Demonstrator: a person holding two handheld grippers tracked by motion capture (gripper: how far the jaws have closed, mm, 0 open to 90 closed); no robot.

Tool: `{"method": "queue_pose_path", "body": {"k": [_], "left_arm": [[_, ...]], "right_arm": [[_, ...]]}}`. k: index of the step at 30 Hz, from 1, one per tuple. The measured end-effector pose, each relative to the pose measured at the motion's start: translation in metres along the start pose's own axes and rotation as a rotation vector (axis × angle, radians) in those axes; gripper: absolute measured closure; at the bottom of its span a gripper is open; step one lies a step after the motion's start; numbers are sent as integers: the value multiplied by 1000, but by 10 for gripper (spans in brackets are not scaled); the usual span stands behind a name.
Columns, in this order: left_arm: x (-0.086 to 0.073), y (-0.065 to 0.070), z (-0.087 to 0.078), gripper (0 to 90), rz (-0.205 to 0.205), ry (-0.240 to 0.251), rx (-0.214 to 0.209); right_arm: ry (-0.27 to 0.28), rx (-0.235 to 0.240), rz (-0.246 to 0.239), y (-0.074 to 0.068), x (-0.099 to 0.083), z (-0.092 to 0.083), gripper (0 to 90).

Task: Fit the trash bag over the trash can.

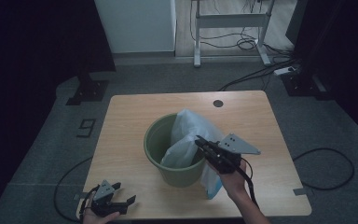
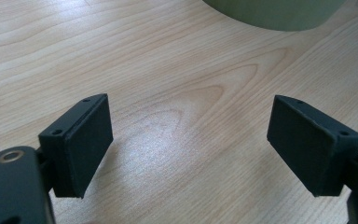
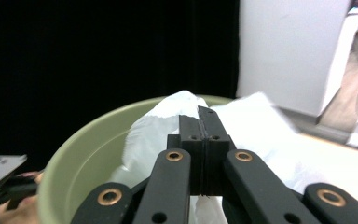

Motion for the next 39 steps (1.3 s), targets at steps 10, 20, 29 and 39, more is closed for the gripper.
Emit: {"method": "queue_pose_path", "body": {"k": [10,20,29,39], "left_arm": [[-1,-1,-1,140,-1,2,2],[-1,3,2,140,9,-11,-3],[-2,2,3,140,9,-16,-3],[-2,2,2,140,4,-12,-3]], "right_arm": [[23,35,15,-12,-19,-15,538],[74,-66,-8,0,-24,-68,316],[-15,-162,18,20,-65,-70,278],[-109,-206,10,27,-95,-55,282]]}}
Point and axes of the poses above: each handheld gripper's, and its own axes: z roughly forward along the jaws, x roughly out of its top, y roughly to its right, the point moved 4 cm from there along z, roughly forward along the jaws, and after that the axes turned 12 degrees about y, right-handed, at the moved point
